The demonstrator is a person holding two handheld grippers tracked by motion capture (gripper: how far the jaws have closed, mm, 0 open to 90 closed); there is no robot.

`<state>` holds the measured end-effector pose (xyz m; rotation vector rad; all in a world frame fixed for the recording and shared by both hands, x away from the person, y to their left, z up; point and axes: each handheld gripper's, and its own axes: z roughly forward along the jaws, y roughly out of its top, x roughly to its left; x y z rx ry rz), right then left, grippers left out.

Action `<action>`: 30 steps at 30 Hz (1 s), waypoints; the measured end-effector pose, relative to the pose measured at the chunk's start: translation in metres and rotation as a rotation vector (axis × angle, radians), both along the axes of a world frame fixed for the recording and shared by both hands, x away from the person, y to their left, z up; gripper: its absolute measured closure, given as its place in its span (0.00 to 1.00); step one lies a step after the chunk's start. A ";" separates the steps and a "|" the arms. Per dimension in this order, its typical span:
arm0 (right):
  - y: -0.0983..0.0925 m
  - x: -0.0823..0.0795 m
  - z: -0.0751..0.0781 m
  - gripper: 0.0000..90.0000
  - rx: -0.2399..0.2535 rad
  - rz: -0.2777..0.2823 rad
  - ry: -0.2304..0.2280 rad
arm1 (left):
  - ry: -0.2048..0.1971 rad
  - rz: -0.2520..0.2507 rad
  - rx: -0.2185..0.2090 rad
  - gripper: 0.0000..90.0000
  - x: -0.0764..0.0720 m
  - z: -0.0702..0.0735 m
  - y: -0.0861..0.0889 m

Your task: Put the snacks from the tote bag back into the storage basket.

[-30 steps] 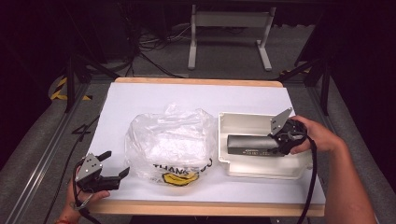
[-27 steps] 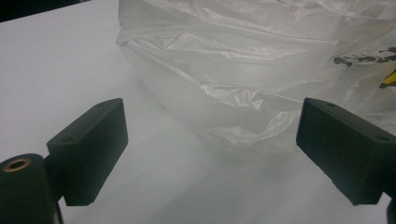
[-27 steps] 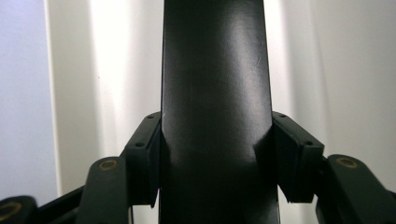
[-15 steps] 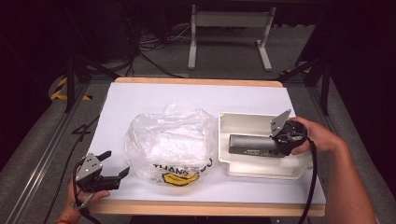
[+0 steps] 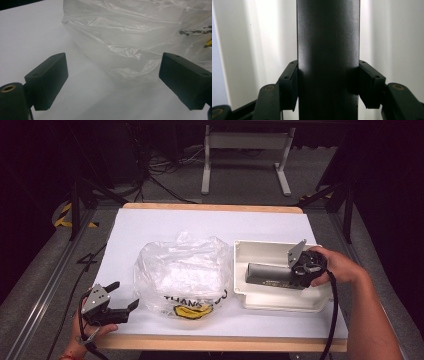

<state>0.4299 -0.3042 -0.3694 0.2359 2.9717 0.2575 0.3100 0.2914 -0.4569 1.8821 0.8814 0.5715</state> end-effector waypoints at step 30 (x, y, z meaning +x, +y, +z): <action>-0.005 0.003 0.001 0.41 -0.040 -0.080 -0.070 | -0.003 0.000 0.002 0.10 -0.001 0.001 0.000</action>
